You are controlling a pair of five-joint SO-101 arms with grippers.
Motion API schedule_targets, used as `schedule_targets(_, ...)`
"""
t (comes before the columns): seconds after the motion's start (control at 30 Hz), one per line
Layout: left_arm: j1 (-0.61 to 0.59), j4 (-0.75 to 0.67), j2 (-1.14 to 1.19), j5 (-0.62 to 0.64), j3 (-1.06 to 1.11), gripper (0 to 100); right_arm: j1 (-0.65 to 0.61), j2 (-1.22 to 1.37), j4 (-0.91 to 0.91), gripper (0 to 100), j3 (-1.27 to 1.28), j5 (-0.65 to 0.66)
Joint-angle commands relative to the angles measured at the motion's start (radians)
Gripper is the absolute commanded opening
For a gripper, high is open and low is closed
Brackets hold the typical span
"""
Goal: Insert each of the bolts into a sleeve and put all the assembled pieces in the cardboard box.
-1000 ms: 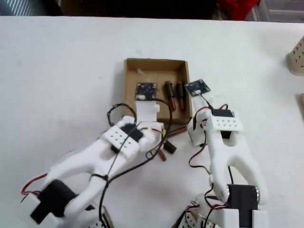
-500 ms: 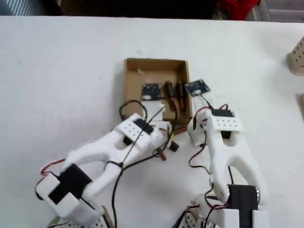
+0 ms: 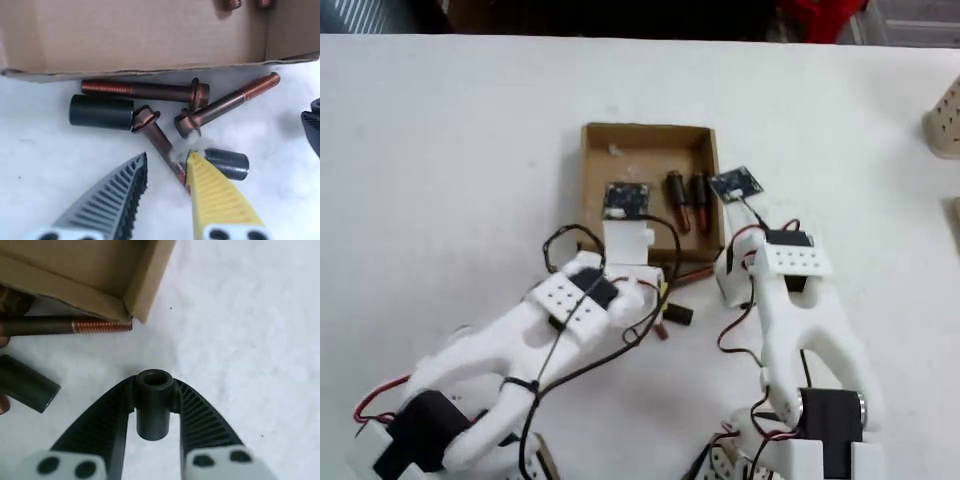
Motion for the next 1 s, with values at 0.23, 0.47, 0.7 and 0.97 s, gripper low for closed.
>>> schedule_targets(0.23, -0.058, -0.037, 0.196, 0.011, -0.106, 16, 0.012, -0.036, -0.013, 1.7, -0.008, -0.002)
schedule_targets(0.47, -0.062, -0.04, 0.257, 0.012, -0.149, 16, 0.012, -0.036, -0.013, 1.7, -0.008, -0.002)
schedule_targets(0.7, -0.058, -0.04, 0.255, 0.009, -0.147, 11, 0.012, -0.036, -0.013, 1.7, -0.008, -0.002)
schedule_targets(0.97, -0.051, -0.032, 0.254, 0.003, -0.14, 7, 0.012, -0.036, -0.013, 1.7, -0.008, 0.0)
